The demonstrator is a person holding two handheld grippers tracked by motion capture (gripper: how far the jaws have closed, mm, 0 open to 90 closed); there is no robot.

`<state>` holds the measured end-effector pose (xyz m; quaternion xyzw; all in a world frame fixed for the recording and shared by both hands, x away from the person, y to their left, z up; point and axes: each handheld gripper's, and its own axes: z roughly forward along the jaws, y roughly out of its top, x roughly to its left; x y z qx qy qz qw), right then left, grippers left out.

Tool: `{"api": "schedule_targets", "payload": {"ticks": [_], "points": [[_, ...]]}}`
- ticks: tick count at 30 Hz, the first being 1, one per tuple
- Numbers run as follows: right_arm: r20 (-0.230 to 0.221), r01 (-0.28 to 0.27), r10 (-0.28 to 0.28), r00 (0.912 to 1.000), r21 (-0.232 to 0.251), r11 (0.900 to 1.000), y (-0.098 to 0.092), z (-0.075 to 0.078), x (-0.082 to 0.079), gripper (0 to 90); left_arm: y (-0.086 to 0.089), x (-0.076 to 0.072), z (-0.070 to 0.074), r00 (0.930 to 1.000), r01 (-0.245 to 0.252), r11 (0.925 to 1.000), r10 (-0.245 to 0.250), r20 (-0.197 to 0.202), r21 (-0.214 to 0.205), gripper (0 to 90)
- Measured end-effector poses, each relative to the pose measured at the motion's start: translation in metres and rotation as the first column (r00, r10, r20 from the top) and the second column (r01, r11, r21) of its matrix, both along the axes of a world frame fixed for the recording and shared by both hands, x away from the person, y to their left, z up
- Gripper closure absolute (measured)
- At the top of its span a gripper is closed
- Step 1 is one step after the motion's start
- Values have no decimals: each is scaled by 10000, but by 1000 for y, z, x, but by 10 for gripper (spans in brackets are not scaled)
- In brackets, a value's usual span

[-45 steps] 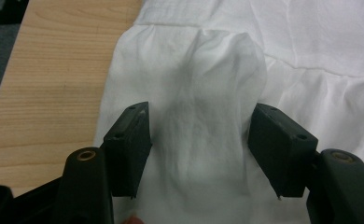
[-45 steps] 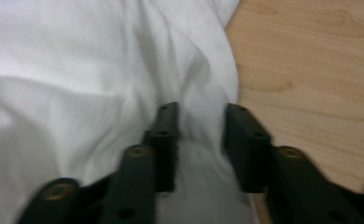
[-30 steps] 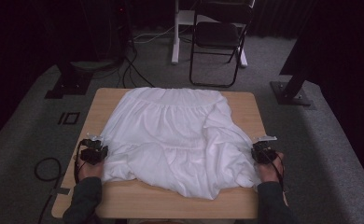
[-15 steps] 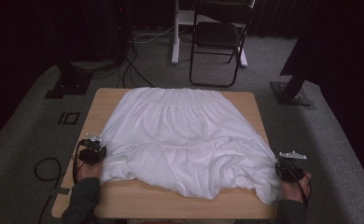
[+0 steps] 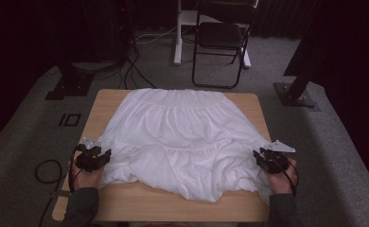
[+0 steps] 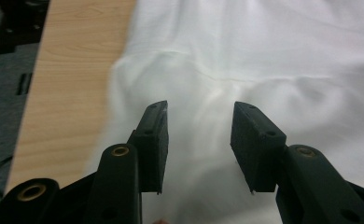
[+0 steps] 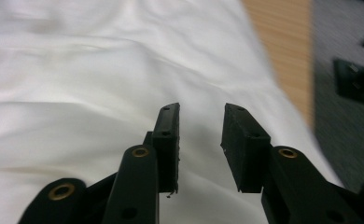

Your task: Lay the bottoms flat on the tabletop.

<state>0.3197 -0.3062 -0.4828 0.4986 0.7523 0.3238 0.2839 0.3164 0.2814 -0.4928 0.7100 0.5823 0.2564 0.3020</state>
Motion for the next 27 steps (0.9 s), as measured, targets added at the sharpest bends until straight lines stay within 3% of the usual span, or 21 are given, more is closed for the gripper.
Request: {"api": "schedule_targets", "payload": {"ticks": [4,7,8,10,15,19,25,26,27], "points": [[28,-739,739,9973,-123,9972,22,-2,-10,619,-3,-21,-2,9995,302,9995,-303,-84,-113,558],[9,-956,956,9954,-170,9953,26,-5,-16,601,-3,-31,-4,9992,381,9989,-385,-147,-264,530],[12,-1170,1170,9931,-236,9929,28,-8,-26,571,-4,-42,-6,9987,458,9986,-463,-196,-250,523],[-66,-1219,1218,9925,-265,9922,26,-11,-34,555,-4,-54,-9,9981,551,9978,-561,-271,-380,518],[-186,-1170,1165,9930,-273,9928,18,-16,-51,517,-9,-74,-15,9952,813,9964,-824,-531,-219,503],[-267,-1321,1312,9910,-350,9906,14,-21,-65,491,-12,-77,-23,9916,895,9959,-882,-946,94,498],[-688,-1233,1216,9902,-198,9922,8,-33,-74,464,-12,-70,-32,9937,588,9980,-562,-967,243,379],[-1055,-1156,1130,9880,-187,9931,6,-42,-72,427,-13,-62,-37,9934,447,9988,-423,-1062,202,341],[-1055,-1156,1130,9880,-187,9931,6,-42,-72,427,-14,-58,-38,9929,469,9986,-438,-1102,259,341]]}}
